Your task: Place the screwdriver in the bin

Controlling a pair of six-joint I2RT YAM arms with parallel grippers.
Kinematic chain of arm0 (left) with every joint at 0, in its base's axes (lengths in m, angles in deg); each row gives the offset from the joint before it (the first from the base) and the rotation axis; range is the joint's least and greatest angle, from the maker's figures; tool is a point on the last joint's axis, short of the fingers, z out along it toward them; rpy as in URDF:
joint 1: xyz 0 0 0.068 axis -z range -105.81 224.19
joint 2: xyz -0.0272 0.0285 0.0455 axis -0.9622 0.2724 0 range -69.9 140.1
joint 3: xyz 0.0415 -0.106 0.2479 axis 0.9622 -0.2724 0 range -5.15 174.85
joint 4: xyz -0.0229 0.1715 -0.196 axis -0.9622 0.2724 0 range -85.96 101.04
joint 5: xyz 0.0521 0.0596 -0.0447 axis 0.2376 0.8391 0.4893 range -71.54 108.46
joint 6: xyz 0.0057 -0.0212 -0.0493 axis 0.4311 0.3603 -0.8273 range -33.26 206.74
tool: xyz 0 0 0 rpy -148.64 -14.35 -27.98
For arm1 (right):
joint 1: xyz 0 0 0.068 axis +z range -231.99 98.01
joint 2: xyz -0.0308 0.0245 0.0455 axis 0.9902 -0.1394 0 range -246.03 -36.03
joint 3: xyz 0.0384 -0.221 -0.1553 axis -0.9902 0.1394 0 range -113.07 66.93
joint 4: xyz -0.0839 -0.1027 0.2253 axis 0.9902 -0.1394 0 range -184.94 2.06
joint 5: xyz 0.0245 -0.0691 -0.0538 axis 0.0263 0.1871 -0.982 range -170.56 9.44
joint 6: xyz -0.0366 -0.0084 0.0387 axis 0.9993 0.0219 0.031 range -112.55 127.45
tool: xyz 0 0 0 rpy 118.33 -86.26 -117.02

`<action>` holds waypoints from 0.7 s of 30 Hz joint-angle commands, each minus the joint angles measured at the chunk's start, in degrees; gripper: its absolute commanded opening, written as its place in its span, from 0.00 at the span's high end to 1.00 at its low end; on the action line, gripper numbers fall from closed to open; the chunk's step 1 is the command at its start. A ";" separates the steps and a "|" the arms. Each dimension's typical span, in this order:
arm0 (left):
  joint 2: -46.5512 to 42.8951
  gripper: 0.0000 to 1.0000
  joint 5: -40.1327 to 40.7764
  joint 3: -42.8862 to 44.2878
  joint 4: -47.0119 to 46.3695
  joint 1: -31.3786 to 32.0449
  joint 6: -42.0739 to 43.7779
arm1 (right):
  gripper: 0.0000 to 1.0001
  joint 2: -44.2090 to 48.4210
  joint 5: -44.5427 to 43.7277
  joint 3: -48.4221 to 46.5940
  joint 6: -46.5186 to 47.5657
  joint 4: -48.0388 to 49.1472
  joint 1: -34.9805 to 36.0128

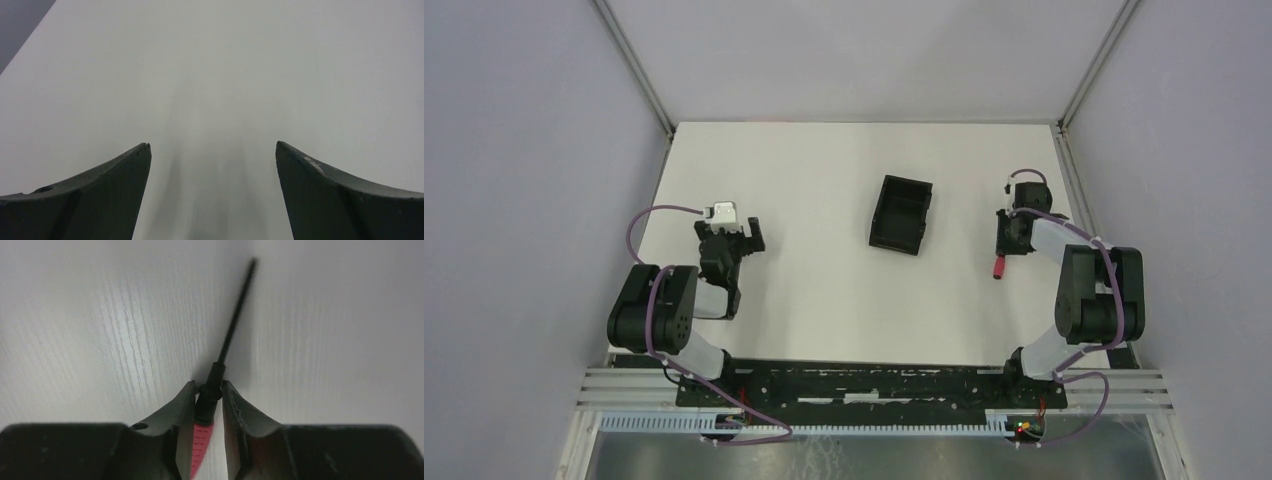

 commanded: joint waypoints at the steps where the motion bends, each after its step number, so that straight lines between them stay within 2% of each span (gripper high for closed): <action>1: -1.03 0.00 -0.49 0.14 -1.57 -0.18 -0.87 | 0.82 -2.63 1.68 1.86 0.23 0.76 -0.06; 3: -1.03 0.00 -0.43 0.15 -1.57 -0.20 -0.87 | 1.00 -2.58 3.63 1.25 0.36 0.35 -0.08; 9: -1.01 0.00 -0.45 0.19 -1.57 -0.19 -0.87 | 1.00 4.01 6.33 -7.59 1.19 -6.85 0.07; 17: -1.03 0.00 -0.49 0.14 -1.57 -0.17 -0.87 | 1.00 11.42 10.29 -33.50 1.55 -21.74 0.99; 20: -1.03 0.00 -0.41 0.15 -1.57 -0.23 -0.87 | 1.00 12.51 10.95 -40.65 -0.63 -19.89 4.14; 21: -1.03 0.00 -0.45 0.19 -1.57 -0.16 -0.87 | 1.00 13.18 10.88 -41.31 -1.74 -17.39 7.21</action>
